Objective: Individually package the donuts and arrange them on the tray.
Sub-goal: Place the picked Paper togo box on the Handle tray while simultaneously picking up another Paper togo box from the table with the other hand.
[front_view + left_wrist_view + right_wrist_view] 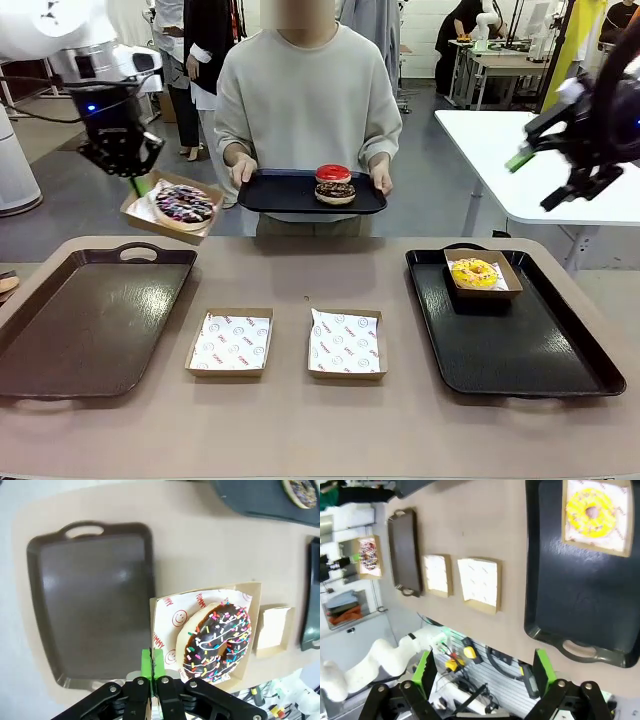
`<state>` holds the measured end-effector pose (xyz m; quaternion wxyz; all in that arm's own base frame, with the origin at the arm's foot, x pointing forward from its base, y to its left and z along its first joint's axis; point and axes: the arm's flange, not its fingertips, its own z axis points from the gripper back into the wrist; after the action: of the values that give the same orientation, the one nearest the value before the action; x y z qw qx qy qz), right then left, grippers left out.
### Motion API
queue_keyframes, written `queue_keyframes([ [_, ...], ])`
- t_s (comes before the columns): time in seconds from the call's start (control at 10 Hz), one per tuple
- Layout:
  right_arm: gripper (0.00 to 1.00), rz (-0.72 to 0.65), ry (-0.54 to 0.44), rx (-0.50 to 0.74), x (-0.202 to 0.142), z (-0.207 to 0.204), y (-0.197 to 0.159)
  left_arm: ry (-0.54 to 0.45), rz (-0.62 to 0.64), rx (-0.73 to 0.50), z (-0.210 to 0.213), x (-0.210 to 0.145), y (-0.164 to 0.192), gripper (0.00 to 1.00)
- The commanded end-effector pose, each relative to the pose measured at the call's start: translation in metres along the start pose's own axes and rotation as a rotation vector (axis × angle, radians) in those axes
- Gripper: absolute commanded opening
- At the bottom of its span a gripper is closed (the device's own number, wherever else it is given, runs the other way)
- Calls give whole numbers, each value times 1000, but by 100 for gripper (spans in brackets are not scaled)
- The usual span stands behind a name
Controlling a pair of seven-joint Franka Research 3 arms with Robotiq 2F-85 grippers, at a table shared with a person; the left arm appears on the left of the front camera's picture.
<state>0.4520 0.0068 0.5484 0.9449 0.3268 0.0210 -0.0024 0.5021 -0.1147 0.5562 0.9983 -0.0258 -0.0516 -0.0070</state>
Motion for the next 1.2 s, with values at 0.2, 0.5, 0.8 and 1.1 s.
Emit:
queue_keyframes([
  [0.2,100,-41,81,-208,29,-98,49,23,-2,71,-26,1,42,1],
  [0.5,100,-45,115,-227,42,-153,70,45,32,57,-38,16,56,1],
  [0.8,100,-41,148,-121,34,-132,62,62,42,60,-43,12,54,1],
  [1.1,100,-34,134,-202,37,-161,65,62,42,60,-43,12,54,1],
])
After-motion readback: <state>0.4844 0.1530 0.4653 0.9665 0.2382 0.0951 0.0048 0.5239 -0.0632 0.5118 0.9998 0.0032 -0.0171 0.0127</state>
